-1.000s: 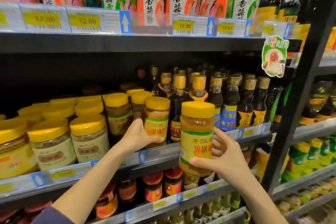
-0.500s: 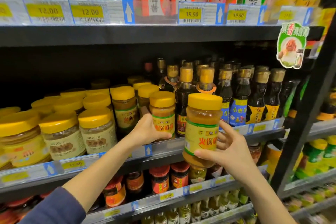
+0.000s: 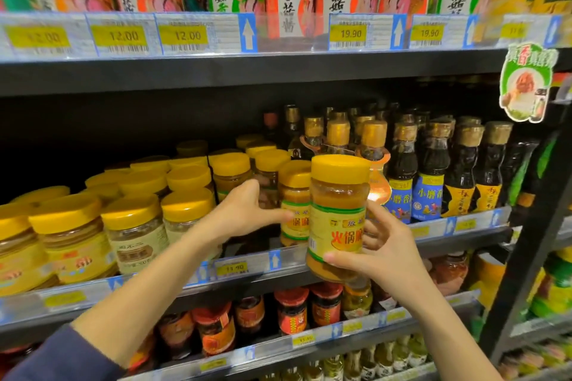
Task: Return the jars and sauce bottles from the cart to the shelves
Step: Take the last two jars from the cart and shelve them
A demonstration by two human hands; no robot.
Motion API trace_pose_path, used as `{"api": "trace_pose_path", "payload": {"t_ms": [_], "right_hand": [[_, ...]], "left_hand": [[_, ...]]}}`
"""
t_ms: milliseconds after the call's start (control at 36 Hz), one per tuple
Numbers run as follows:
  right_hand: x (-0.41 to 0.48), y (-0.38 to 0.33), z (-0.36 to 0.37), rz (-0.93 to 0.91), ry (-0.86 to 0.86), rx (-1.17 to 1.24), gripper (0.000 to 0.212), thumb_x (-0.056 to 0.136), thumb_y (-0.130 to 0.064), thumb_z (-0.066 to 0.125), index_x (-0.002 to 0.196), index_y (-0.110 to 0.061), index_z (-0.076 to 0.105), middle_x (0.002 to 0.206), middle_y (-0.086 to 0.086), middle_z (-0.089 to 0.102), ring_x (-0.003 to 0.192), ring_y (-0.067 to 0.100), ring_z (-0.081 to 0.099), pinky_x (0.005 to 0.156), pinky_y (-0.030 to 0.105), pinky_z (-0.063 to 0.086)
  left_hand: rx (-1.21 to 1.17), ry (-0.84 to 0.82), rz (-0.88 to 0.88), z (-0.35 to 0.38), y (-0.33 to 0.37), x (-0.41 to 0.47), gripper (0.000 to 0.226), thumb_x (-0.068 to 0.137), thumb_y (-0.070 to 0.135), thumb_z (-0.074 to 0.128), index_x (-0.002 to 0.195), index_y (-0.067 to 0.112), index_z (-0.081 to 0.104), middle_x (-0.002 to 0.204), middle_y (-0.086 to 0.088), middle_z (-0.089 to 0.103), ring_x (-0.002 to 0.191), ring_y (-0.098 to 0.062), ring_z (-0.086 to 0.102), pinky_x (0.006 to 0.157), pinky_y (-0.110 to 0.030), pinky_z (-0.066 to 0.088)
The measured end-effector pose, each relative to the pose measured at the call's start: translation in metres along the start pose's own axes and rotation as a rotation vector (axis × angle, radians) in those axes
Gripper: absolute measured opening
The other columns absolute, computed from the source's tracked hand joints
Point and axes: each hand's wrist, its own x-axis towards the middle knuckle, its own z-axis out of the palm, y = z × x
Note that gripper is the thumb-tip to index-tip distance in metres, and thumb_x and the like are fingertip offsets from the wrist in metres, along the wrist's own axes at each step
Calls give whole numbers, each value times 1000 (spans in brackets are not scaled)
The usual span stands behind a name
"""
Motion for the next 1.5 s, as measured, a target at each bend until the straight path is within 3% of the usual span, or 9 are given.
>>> {"api": "trace_pose_path", "payload": {"t_ms": [111,250,389,611,833,1000,1167,1306,1500], "right_hand": [[9,1,18,-13,-19,-17,87,44,-20,90,122,-28,53,109,-5,70,101,10,67,84,29,56],[23,3,47,-30,-41,-20,88,44,-20,94,121,-29,54,112,-4,69,104,9,66,87,30,55],[35,4,71,-57,-68,-67,92,51,-17,90,131,-29,46,121,-14,59,108,-4,56,81,6,48],[49,7,92,-41,-81,-78,110,41,-43,86,138,-21,41,130,-3,58,120,11,54,100,37,49],[66,8,99,-7,-137,-139,105,43,-44,85,134,-17,41,131,1,55,124,16,51,100,44,48],[72,12,101,-24,-186,-171,82,54,-39,84,125,-27,45,125,-5,58,119,12,54,97,41,51],[62,14,99,-87,-157,-234,77,69,-22,80,129,-36,34,116,-21,51,106,-5,53,86,12,48],[39,21,87,-113,-101,-379,82,72,-29,77,141,-28,32,126,-14,50,117,5,52,100,25,45],[13,34,76,-244,-75,-673,57,81,-35,67,134,-26,47,129,-16,50,119,-5,39,106,18,32]], "left_hand": [[-164,-18,131,-49,27,-25,69,73,40,67,134,20,41,123,1,58,108,-11,59,89,-24,50],[-72,-128,233,-88,48,-41,85,57,55,63,135,26,42,128,5,56,107,-4,61,93,-24,51],[127,-167,182,-99,54,-35,99,51,62,64,139,27,37,134,5,52,113,-10,57,97,-35,49],[259,-119,158,-102,42,-19,83,63,53,74,134,20,45,125,2,57,108,-14,57,91,-33,52],[251,-75,109,-107,33,-9,69,67,49,73,127,24,50,111,9,56,100,-9,56,82,-23,50],[176,-81,52,-104,23,3,72,69,45,75,132,22,48,120,6,56,102,-8,53,85,-22,45],[134,-120,32,-103,16,13,73,65,49,75,128,22,51,116,4,63,99,-7,60,86,-24,49],[164,-155,58,-100,13,17,70,67,48,74,128,21,51,115,5,63,99,-6,59,84,-23,50],[254,-165,67,-92,3,20,87,64,50,75,137,18,42,136,-2,51,119,-16,52,93,-28,46]]}}
